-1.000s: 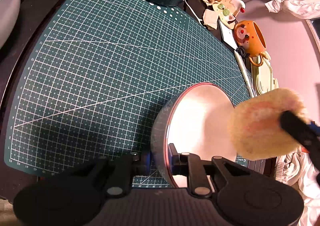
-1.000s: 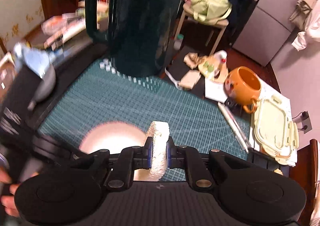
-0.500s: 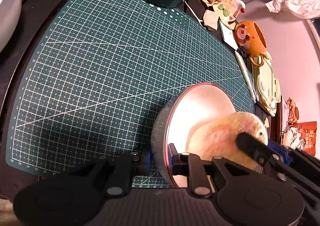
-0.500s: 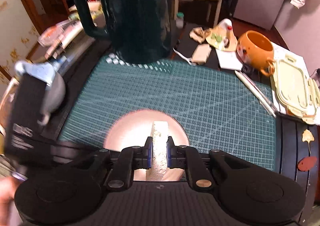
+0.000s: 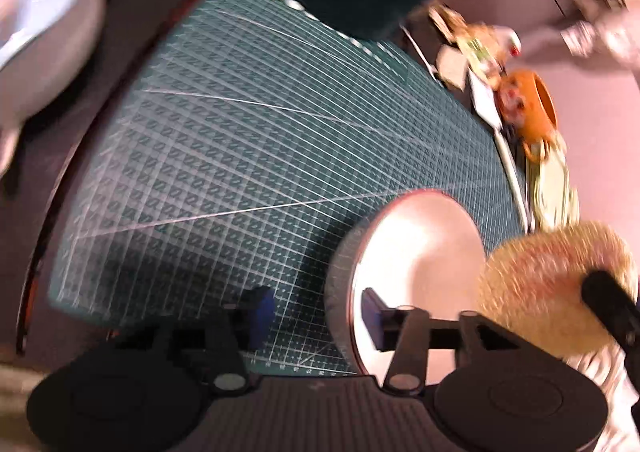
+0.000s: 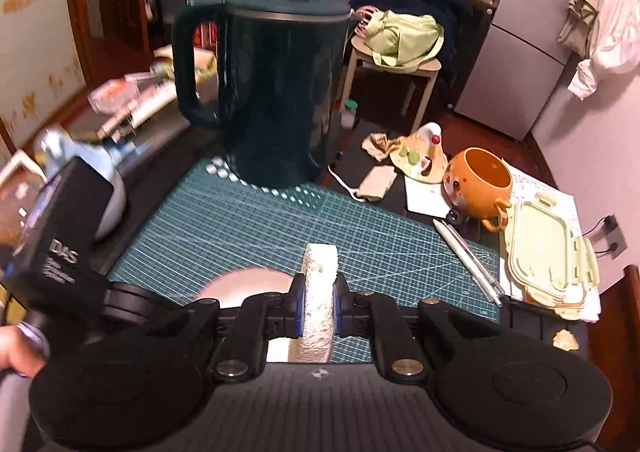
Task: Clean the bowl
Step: 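Rotate the bowl with the left gripper while the right gripper keeps scrubbing inside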
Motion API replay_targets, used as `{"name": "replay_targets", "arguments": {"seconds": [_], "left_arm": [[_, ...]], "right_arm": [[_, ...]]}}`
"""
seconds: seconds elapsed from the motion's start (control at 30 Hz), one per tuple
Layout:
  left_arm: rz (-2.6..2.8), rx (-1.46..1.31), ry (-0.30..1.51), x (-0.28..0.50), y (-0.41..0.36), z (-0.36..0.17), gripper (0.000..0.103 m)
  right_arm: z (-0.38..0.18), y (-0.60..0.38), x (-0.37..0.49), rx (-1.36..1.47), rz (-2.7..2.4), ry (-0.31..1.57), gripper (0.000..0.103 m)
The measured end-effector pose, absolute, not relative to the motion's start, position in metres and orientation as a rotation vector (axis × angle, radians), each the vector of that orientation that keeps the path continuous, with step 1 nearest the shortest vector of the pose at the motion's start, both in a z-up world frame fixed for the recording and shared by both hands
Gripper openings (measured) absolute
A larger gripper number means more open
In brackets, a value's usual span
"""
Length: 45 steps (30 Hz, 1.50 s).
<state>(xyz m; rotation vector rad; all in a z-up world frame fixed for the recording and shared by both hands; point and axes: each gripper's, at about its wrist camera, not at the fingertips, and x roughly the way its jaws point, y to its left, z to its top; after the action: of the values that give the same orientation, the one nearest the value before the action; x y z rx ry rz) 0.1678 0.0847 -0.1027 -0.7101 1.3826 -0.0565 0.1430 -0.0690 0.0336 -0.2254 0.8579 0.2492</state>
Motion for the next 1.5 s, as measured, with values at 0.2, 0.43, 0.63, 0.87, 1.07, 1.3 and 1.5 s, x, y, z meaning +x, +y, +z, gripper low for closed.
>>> {"name": "replay_targets", "arguments": {"seconds": [0.2, 0.43, 0.63, 0.87, 1.07, 1.3, 1.5], "left_arm": [[-0.044, -0.836, 1.457, 0.153, 0.073, -0.110, 0.036], [-0.064, -0.798, 1.431, 0.151, 0.064, -0.105, 0.016], [-0.084, -0.719, 1.408, 0.168, 0.073, -0.099, 0.009], [-0.136, -0.678, 1.361, 0.191, 0.072, -0.100, 0.015], [-0.164, -0.645, 1.355, 0.188, 0.067, -0.095, 0.019], [-0.172, -0.662, 1.351, 0.176, 0.070, -0.087, 0.026], [-0.161, -0.592, 1.396, 0.169, 0.054, -0.092, 0.023]], "right_arm": [[0.046, -0.079, 0.136, -0.167, 0.265, 0.825, 0.012], [0.050, -0.096, 0.131, -0.119, 0.254, 0.817, 0.012], [0.048, -0.107, 0.132, -0.084, 0.263, 0.837, 0.012], [0.038, -0.103, 0.133, -0.094, 0.291, 0.853, 0.012], [0.027, -0.099, 0.137, -0.109, 0.291, 0.871, 0.012], [0.025, -0.092, 0.135, -0.107, 0.298, 0.880, 0.012], [0.006, -0.080, 0.134, -0.086, 0.299, 0.936, 0.012]]}}
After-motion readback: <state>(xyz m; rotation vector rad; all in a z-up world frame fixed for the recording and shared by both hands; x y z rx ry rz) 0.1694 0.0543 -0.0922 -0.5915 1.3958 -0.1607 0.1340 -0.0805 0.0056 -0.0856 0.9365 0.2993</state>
